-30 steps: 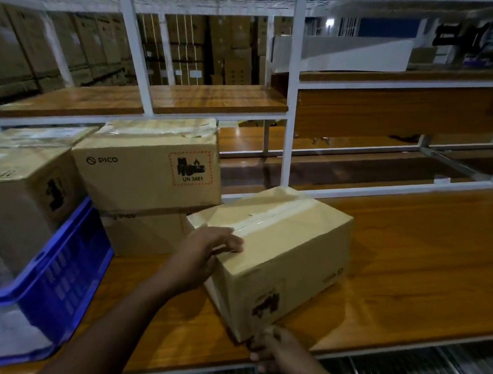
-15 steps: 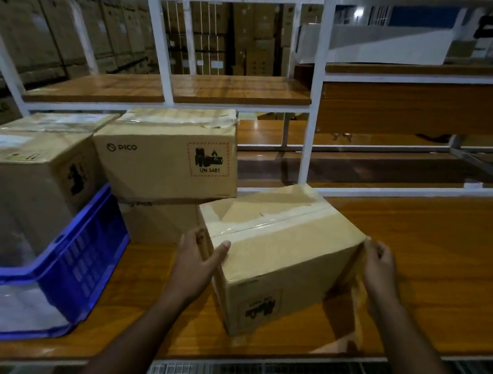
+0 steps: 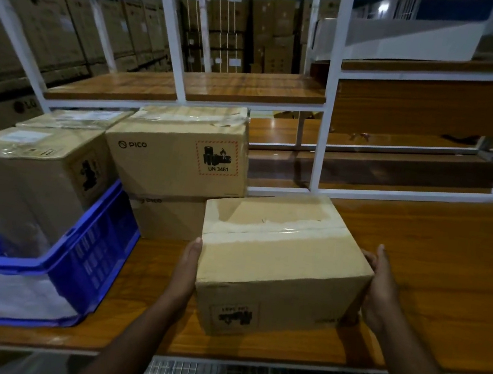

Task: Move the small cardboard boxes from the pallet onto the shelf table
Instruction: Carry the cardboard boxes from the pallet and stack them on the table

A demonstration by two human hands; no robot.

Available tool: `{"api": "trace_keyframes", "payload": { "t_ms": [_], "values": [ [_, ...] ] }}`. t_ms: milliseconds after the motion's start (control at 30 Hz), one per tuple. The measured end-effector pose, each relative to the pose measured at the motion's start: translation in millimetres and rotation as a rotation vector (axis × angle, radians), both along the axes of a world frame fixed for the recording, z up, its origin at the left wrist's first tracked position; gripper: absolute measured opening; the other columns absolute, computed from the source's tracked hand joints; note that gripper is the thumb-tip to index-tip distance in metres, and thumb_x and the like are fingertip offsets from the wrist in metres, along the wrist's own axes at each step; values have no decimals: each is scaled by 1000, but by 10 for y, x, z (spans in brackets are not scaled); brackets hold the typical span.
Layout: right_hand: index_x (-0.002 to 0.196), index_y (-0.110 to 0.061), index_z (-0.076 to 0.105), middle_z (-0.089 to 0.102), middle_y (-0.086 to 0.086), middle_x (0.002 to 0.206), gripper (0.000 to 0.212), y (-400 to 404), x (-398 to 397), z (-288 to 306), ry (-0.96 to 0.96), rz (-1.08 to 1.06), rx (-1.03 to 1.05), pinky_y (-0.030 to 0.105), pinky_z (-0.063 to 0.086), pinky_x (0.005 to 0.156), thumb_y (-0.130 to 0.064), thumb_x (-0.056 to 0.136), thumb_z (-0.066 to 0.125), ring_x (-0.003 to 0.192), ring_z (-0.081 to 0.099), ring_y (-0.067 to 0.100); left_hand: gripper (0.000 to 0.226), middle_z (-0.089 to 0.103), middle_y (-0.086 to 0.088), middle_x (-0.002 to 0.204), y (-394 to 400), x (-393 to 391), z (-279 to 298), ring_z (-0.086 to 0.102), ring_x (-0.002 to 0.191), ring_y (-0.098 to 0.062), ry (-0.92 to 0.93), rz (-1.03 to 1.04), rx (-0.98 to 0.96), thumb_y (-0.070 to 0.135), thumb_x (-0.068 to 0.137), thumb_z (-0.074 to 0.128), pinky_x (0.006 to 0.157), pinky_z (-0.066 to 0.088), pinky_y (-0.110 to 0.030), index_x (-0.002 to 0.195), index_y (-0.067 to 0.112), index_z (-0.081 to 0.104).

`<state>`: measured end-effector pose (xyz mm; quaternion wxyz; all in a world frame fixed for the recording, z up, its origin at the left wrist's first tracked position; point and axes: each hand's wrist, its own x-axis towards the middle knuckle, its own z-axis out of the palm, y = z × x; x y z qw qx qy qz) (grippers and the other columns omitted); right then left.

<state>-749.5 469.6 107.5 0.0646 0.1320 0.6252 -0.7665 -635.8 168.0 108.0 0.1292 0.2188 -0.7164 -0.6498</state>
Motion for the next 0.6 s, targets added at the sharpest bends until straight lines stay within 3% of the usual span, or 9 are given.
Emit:
{"api": "trace_keyframes", "payload": {
  "t_ms": [100,200,300,467,600],
  "values": [
    [114,-21,65,74,12,98,62,34,15,-19,25,-2,-71,40,52,71,-69,97,29,89,70,30,63,68,0,130,55,14,-32,65,118,-20,21,-23,6,73,96,34,101,51,-54,135,31,61],
    [104,-22,65,72,10,92,58,133,65,76,46,-86,-133,38,50,69,-67,97,29,84,67,28,55,59,12,139,213,43,123,57,124,-5,76,-39,-6,66,101,33,97,51,-37,142,38,54],
    [96,-24,63,69,5,87,51,257,100,213,64,-159,-202,37,50,70,-65,97,32,82,67,24,51,53,22,134,352,37,286,53,116,7,143,-109,-24,55,103,33,83,47,-24,149,38,43],
    [90,-25,64,72,-3,79,52,519,53,536,160,-138,-296,35,50,70,-66,96,33,81,69,18,70,54,11,138,507,-3,622,63,110,-2,252,-198,-77,63,90,47,73,54,-15,152,33,36],
    [108,-25,65,74,-3,92,52,666,-52,874,305,-92,-298,32,56,71,-65,96,35,90,71,16,63,49,6,143,549,-83,965,62,114,-6,355,-243,-114,53,95,51,75,54,-11,152,32,34]
  ]
}}
